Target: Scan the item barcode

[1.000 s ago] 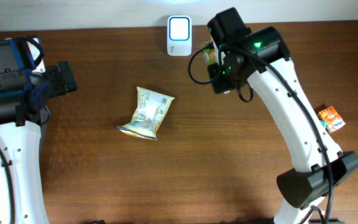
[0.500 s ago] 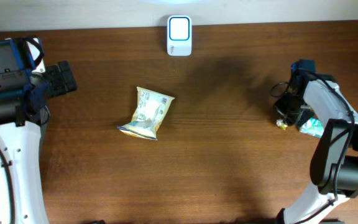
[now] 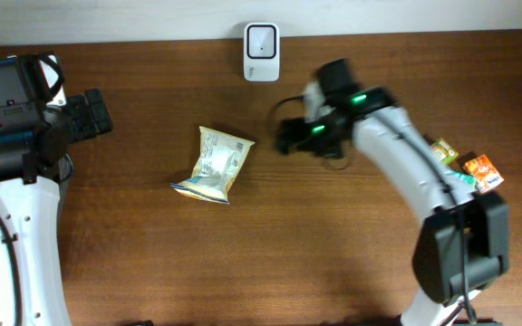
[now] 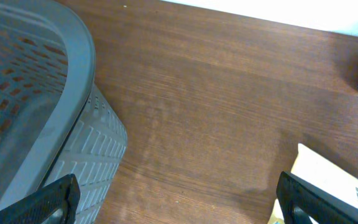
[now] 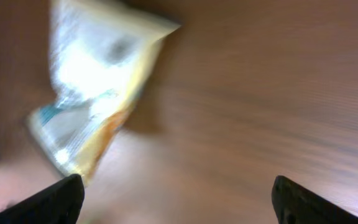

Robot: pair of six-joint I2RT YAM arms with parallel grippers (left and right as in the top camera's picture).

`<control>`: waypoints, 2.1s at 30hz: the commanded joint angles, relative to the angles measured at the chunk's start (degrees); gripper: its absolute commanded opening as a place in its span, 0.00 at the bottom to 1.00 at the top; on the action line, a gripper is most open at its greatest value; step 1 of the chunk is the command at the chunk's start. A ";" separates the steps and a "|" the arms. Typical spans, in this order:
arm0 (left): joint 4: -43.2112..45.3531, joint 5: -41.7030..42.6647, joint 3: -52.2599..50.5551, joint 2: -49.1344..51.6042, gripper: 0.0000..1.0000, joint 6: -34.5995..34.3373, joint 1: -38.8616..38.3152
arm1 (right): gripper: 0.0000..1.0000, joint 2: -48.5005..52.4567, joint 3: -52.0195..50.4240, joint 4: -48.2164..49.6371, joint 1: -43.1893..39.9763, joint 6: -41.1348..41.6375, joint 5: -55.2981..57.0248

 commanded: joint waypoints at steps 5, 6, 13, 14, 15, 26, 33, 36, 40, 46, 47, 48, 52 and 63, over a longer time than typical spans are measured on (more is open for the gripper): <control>0.09 0.17 0.59 -0.24 0.99 0.33 0.24 | 0.82 11.39 -0.85 15.06 17.16 16.37 -0.90; 0.09 0.17 0.59 -0.24 0.99 0.33 0.24 | 0.81 13.29 -0.85 15.87 18.29 16.83 -0.61; 0.07 0.17 0.59 -0.24 0.99 0.33 0.24 | 0.09 16.76 -0.81 15.23 19.54 13.46 0.26; 0.09 0.17 0.59 -0.24 0.99 0.33 0.24 | 0.04 16.39 -0.74 14.51 18.99 11.80 0.24; 0.07 0.17 0.59 -0.24 0.99 0.33 0.24 | 0.04 15.43 -0.66 13.09 18.10 8.94 0.22; 0.07 0.17 0.59 -0.24 0.99 0.33 0.24 | 0.38 13.53 11.67 -9.35 -0.74 -21.05 -5.64; 0.09 0.17 0.59 -0.24 0.99 0.33 0.24 | 0.09 16.74 16.98 -3.04 10.32 9.18 5.40; 0.07 0.17 0.59 -0.24 0.99 0.33 0.24 | 0.09 20.96 16.92 -0.85 15.74 16.35 6.99; 0.07 0.15 0.59 -0.24 0.99 0.33 0.24 | 0.22 24.92 16.92 -2.05 17.86 15.98 7.65; 0.07 0.15 0.59 -0.24 0.99 0.33 0.24 | 0.60 24.90 17.03 -4.13 13.88 -19.43 7.78; 0.07 0.17 0.59 -0.24 0.99 0.33 0.24 | 0.60 24.90 17.11 -5.73 12.17 -23.87 7.78; 0.07 0.17 0.59 -0.24 0.99 0.33 0.24 | 0.61 24.70 17.90 -8.41 9.42 -26.62 6.62; 0.07 0.17 0.59 -0.24 0.99 0.33 0.24 | 0.59 21.57 29.27 -21.24 0.61 -26.51 -4.31; 0.07 0.17 0.59 -0.24 0.99 0.33 0.24 | 0.99 22.47 17.44 -20.90 -14.97 -41.81 -14.67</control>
